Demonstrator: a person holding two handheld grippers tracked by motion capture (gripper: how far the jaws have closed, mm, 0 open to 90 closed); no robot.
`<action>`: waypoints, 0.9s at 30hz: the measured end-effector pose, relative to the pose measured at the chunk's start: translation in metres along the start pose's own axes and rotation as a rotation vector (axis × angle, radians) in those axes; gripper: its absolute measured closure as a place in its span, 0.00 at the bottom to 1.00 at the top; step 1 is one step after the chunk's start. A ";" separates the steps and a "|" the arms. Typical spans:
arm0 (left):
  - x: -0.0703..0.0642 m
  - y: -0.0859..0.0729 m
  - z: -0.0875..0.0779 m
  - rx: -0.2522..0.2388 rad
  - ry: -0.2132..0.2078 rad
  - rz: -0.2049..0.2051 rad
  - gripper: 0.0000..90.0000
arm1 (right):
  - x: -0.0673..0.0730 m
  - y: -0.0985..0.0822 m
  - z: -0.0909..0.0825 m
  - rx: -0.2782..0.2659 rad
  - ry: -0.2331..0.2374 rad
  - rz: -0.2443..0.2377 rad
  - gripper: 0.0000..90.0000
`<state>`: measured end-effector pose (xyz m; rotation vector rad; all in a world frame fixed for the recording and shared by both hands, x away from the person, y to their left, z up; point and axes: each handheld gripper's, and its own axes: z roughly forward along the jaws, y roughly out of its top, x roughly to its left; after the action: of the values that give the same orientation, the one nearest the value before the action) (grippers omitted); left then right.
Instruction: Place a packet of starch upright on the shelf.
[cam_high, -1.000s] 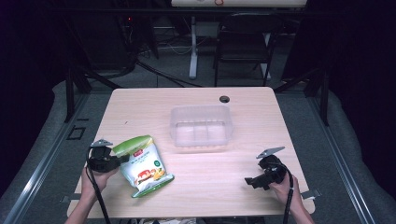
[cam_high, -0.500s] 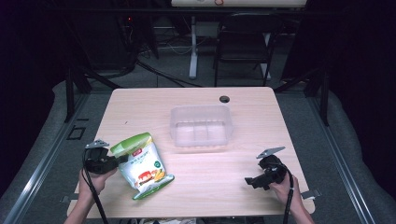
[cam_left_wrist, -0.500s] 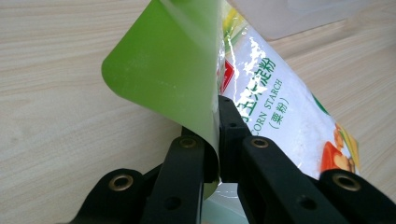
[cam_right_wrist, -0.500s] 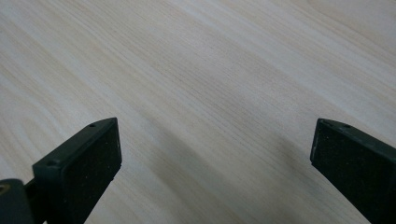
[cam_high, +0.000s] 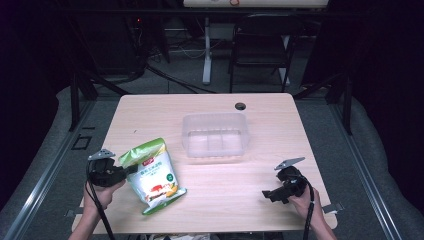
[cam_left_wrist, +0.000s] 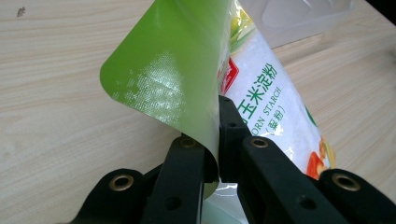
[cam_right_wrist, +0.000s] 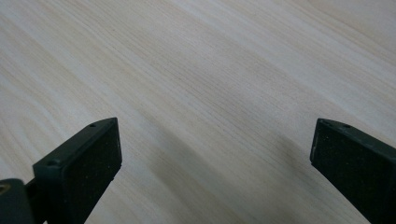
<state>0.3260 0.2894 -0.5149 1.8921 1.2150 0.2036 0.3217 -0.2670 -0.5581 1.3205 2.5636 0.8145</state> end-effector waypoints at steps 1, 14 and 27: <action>-0.002 0.001 0.000 -0.003 -0.003 0.001 0.99 | 0.000 0.000 0.000 0.000 0.000 0.000 0.02; -0.014 0.009 -0.008 -0.015 -0.018 0.035 1.00 | 0.000 0.000 0.000 0.002 0.001 0.002 0.02; -0.024 0.016 -0.009 -0.037 -0.033 0.065 1.00 | 0.000 0.000 0.000 0.001 0.000 0.001 0.02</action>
<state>0.3197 0.2727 -0.4912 1.8975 1.1213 0.2269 0.3218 -0.2675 -0.5581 1.3219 2.5639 0.8132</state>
